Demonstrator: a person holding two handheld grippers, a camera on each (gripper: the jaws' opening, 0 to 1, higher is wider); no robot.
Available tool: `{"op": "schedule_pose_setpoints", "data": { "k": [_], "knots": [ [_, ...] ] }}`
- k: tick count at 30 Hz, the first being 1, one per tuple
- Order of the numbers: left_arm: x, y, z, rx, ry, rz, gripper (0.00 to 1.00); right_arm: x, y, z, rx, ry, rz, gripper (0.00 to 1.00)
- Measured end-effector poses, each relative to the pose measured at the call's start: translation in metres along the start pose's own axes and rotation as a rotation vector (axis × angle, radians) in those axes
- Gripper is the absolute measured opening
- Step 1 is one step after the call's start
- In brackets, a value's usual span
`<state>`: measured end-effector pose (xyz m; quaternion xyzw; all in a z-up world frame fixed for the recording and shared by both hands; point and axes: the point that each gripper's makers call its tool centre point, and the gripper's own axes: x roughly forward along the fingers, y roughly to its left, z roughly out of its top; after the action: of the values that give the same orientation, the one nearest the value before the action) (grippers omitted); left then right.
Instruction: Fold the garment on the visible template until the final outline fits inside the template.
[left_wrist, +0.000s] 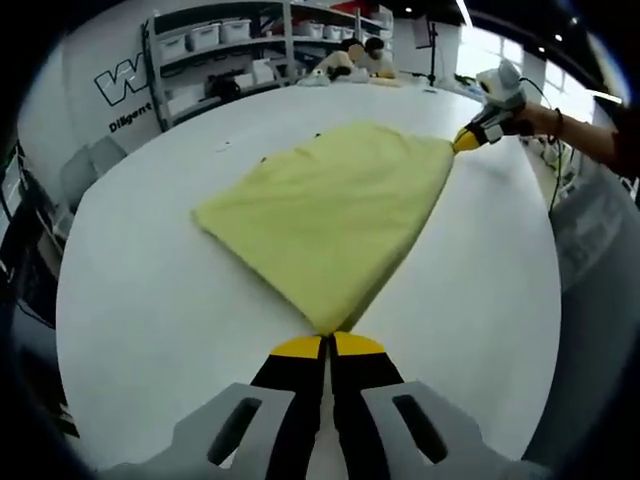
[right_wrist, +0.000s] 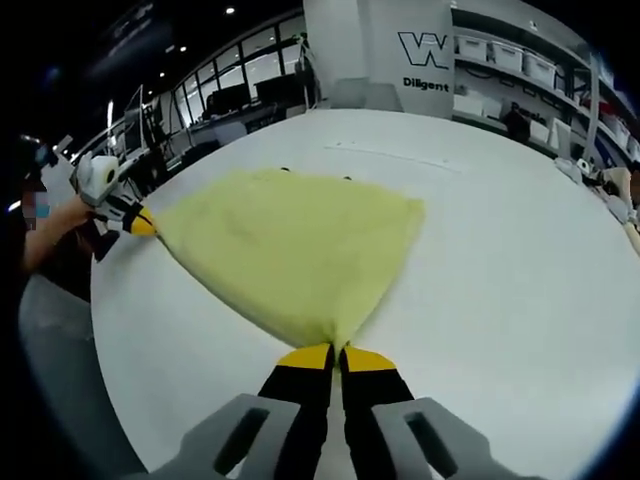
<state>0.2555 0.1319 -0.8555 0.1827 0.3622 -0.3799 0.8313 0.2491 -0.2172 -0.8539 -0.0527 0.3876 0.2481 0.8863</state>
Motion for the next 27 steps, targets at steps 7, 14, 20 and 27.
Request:
{"op": "schedule_pose_setpoints", "data": {
  "k": [7,14,20,27],
  "knots": [
    [-0.006,-0.009,-0.008,-0.005,0.008,-0.024,0.01,-0.005,0.008,-0.007,-0.006,0.015,0.015,0.00],
    [-0.009,-0.018,-0.017,0.002,0.039,-0.040,0.01,-0.010,0.013,-0.013,-0.005,0.031,0.023,0.00],
    [-0.013,-0.020,-0.020,-0.007,0.046,-0.046,0.01,-0.014,0.020,-0.018,-0.012,0.045,0.034,0.00],
    [-0.018,-0.026,-0.027,-0.011,0.058,-0.056,0.01,-0.019,0.028,-0.024,-0.015,0.057,0.045,0.00]
  ]
}}
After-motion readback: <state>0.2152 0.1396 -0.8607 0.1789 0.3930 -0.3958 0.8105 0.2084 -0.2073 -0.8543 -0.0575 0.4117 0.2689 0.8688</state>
